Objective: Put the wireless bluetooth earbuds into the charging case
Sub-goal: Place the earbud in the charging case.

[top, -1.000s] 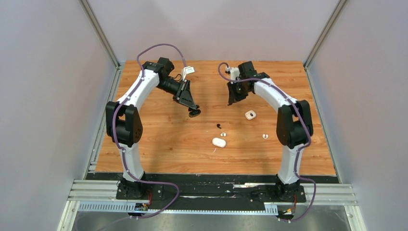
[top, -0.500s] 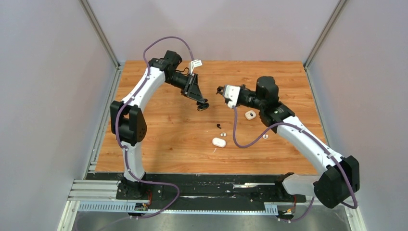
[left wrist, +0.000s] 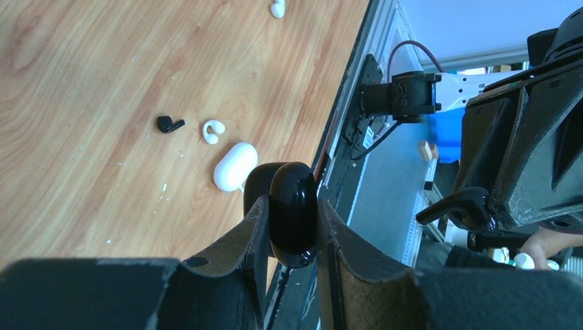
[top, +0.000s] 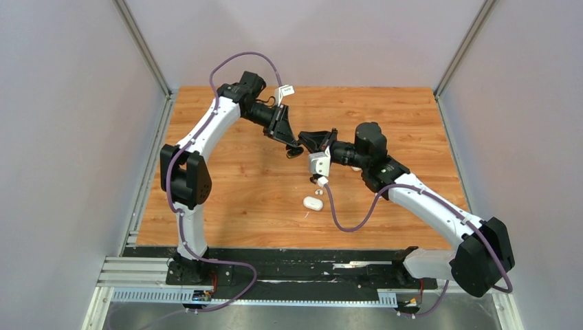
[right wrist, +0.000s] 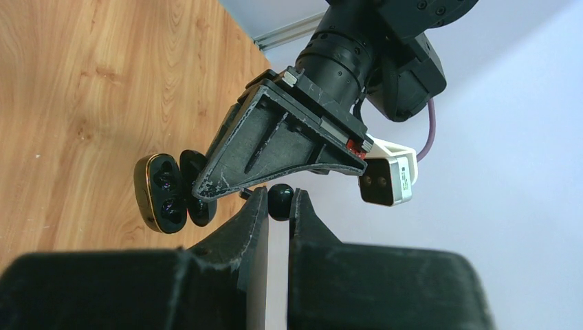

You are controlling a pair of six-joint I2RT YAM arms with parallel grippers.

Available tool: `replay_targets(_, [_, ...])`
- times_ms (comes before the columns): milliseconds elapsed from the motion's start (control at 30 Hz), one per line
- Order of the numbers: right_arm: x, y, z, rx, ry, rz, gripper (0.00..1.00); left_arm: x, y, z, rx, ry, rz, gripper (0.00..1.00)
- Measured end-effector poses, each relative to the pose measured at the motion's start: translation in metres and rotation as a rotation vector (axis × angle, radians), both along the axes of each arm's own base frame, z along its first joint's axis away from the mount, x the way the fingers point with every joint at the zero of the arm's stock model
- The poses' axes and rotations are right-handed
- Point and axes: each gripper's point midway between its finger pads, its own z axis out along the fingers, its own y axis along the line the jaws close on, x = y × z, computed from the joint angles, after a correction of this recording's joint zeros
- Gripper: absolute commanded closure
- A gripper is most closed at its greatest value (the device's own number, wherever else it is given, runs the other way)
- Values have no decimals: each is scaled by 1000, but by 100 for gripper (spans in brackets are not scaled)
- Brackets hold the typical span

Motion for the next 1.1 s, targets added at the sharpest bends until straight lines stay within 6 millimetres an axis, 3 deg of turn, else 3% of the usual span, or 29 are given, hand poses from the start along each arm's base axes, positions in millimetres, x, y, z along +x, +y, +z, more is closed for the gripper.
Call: replay_targets(1100, [2, 1, -40, -127, -90, -89, 100, 3, -6, 12, -61, 152, 73, 100])
